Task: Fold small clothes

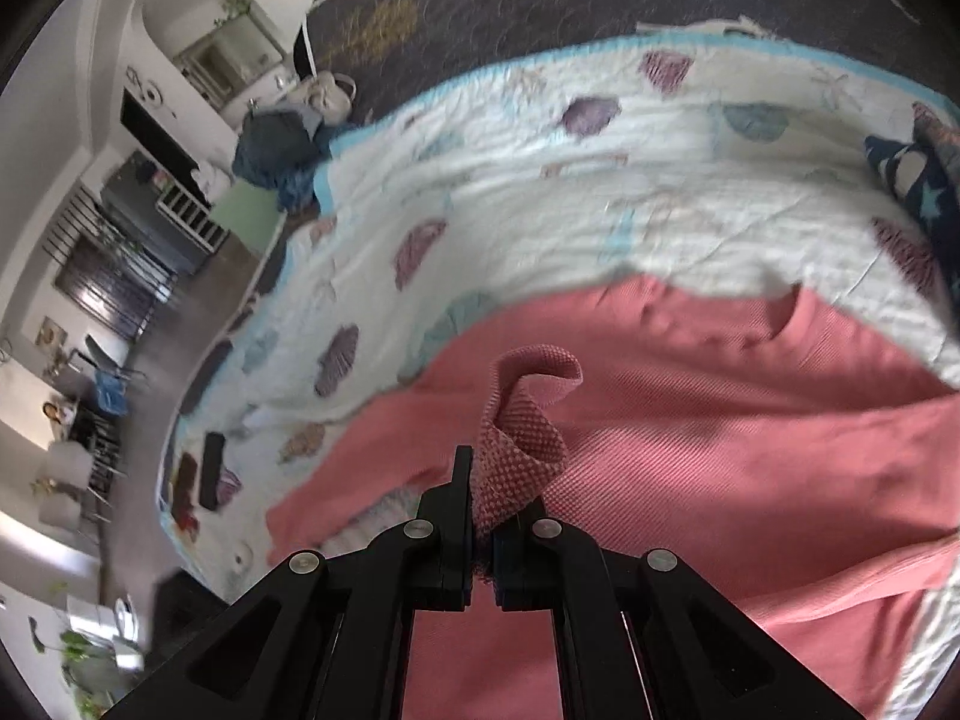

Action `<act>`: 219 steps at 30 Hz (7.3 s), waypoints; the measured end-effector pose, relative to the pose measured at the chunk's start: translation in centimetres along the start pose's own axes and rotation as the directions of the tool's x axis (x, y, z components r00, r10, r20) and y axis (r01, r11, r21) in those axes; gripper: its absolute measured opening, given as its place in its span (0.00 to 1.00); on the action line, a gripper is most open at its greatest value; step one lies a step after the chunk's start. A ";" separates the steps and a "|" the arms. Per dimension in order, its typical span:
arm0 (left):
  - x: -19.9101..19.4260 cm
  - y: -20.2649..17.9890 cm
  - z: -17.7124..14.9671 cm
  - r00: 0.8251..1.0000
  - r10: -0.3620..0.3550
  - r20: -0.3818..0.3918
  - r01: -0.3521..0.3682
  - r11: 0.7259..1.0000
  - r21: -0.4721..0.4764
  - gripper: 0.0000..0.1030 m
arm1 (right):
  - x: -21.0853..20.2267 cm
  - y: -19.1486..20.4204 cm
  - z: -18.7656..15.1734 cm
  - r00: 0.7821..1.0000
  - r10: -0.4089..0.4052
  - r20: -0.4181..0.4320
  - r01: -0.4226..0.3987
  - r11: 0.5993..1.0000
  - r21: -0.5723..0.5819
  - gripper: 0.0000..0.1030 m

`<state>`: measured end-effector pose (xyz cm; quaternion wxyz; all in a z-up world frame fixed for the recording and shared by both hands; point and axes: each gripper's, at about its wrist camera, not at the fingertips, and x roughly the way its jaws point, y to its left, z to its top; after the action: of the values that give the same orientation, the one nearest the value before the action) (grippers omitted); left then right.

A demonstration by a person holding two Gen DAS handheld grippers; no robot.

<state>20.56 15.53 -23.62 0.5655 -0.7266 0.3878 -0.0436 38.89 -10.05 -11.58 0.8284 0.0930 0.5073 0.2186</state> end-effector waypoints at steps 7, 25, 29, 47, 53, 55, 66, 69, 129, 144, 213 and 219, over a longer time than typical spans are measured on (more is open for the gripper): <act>-6.7 4.3 5.3 0.995 0.021 0.094 -0.011 0.994 -0.109 0.48 | 5.2 4.7 -3.4 0.960 -0.278 0.042 0.280 0.934 -0.220 0.04; -11.8 14.9 14.6 0.971 -0.051 0.235 0.154 0.883 -0.443 0.74 | 2.0 10.2 -3.6 0.966 -0.258 0.038 0.251 0.884 -0.393 0.81; -10.2 17.1 16.3 0.923 -0.284 0.259 0.379 0.783 -0.494 0.77 | 2.1 10.6 -3.0 0.992 -0.124 -0.024 0.110 0.944 -0.311 0.81; -5.8 7.7 18.5 0.936 -0.293 0.194 0.294 0.955 0.024 0.04 | 4.7 10.5 -3.5 0.946 -0.316 0.075 0.322 0.877 -0.356 0.81; -7.7 0.7 16.0 0.929 -0.313 0.197 0.234 0.910 0.344 0.03 | 3.5 11.3 -2.0 0.957 -0.276 0.089 0.290 0.896 -0.337 0.81; -7.6 -1.5 14.5 0.941 -0.272 0.204 0.153 0.875 0.459 0.03 | 3.0 12.3 -1.4 0.968 -0.237 0.081 0.251 0.910 -0.330 0.81; -2.4 -5.9 7.9 0.984 -0.103 0.142 -0.034 0.686 0.727 0.03 | 5.3 18.5 0.6 0.957 0.062 -0.283 -0.140 0.953 -0.267 0.81; -0.6 -6.5 5.7 0.985 -0.016 0.173 -0.129 0.597 0.792 0.03 | 6.6 20.4 0.7 0.945 0.042 -0.325 -0.146 0.942 -0.302 0.81; 20.5 -19.2 -27.9 0.962 0.037 0.272 -0.274 0.091 0.957 0.03 | -15.4 -6.4 6.0 0.990 -0.063 -0.124 0.067 0.997 0.029 0.07; 31.8 -11.5 -27.2 0.888 0.438 0.141 -0.221 0.137 0.966 0.40 | -6.1 -22.7 1.8 0.960 0.044 -0.277 0.028 0.968 0.251 0.11; 16.8 -14.1 0.0 0.800 0.285 0.528 -0.571 0.093 0.815 0.59 | -9.7 -16.1 2.6 0.945 -0.324 -0.042 0.322 0.945 -0.056 0.11; 19.5 -11.1 1.0 0.751 0.383 0.537 -0.581 -0.002 0.814 0.63 | -7.3 -20.6 0.5 0.928 -0.336 -0.160 0.348 0.935 0.059 0.15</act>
<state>40.28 5.02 -21.76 0.8925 -0.0304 0.4497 -0.0183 42.04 -31.61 -13.25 0.8092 0.0226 0.5845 0.0549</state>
